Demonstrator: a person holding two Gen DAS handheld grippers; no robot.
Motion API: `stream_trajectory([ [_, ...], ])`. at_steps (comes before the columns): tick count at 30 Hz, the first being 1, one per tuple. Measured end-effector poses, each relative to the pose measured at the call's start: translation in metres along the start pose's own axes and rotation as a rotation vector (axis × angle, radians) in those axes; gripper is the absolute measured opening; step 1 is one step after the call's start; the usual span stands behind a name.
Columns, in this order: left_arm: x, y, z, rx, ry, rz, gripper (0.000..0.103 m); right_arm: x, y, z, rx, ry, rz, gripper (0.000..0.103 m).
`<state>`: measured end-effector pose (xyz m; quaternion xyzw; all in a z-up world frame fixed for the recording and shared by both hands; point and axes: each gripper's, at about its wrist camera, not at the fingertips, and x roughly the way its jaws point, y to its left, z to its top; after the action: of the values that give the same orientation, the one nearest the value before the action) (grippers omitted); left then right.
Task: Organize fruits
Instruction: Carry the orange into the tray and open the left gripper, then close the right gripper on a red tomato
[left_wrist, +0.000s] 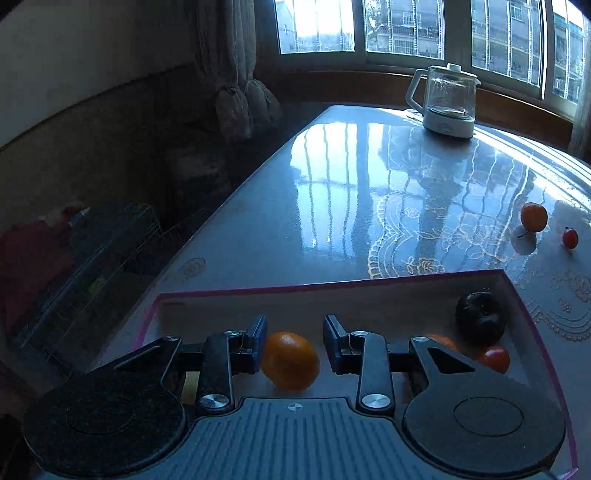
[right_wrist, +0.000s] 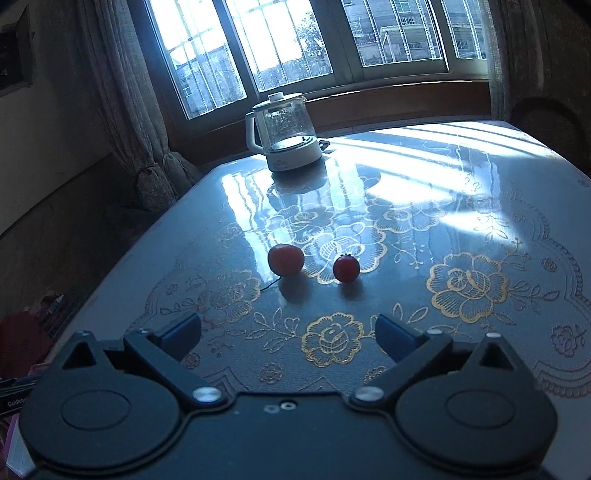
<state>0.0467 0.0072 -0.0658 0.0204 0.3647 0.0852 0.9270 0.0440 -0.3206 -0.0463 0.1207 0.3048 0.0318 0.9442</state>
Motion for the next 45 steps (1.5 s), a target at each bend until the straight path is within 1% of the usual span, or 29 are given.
stream_trajectory([
  [3,0.001,0.008,-0.002,-0.02,-0.002,0.002,0.034,0.01,0.01,0.003,-0.028,0.002,-0.004,0.101],
  [8,-0.004,0.013,-0.005,-0.026,-0.019,-0.001,0.034,0.025,0.02,0.01,-0.086,-0.003,-0.024,0.101],
  [13,-0.015,0.022,-0.003,-0.04,-0.043,-0.018,0.034,0.052,0.02,0.022,-0.153,-0.008,-0.087,0.101],
  [15,-0.017,0.024,-0.001,-0.041,-0.056,-0.023,0.034,0.064,0.018,0.027,-0.174,-0.028,-0.119,0.101],
  [18,-0.02,0.028,0.001,-0.052,-0.06,-0.028,0.034,0.088,0.011,0.032,-0.186,-0.015,-0.177,0.1],
  [21,-0.02,0.031,0.001,-0.059,-0.059,-0.029,0.034,0.107,0.002,0.031,-0.173,0.016,-0.193,0.09],
  [23,-0.019,0.033,0.001,-0.063,-0.055,-0.025,0.034,0.115,-0.003,0.03,-0.164,0.03,-0.206,0.076],
  [27,-0.016,0.035,0.0,-0.071,-0.043,-0.018,0.034,0.121,-0.011,0.03,-0.134,0.044,-0.216,0.067],
  [30,-0.013,0.036,0.001,-0.079,-0.037,-0.017,0.034,0.124,-0.014,0.028,-0.139,0.055,-0.223,0.053],
  [31,-0.013,0.036,0.001,-0.081,-0.036,-0.017,0.034,0.125,-0.015,0.027,-0.138,0.058,-0.225,0.046],
  [32,-0.012,0.035,0.002,-0.082,-0.035,-0.016,0.034,0.124,-0.014,0.026,-0.145,0.052,-0.231,0.043],
  [33,-0.012,0.035,0.002,-0.083,-0.034,-0.017,0.034,0.124,-0.014,0.026,-0.151,0.053,-0.235,0.041],
  [35,-0.011,0.034,0.003,-0.084,-0.033,-0.021,0.034,0.123,-0.013,0.026,-0.157,0.053,-0.241,0.034],
  [40,-0.01,0.033,0.004,-0.091,-0.029,-0.022,0.034,0.121,-0.013,0.025,-0.162,0.05,-0.244,0.027],
  [45,-0.01,0.036,0.005,-0.1,-0.025,-0.015,0.034,0.118,-0.014,0.025,-0.16,0.039,-0.239,0.026],
])
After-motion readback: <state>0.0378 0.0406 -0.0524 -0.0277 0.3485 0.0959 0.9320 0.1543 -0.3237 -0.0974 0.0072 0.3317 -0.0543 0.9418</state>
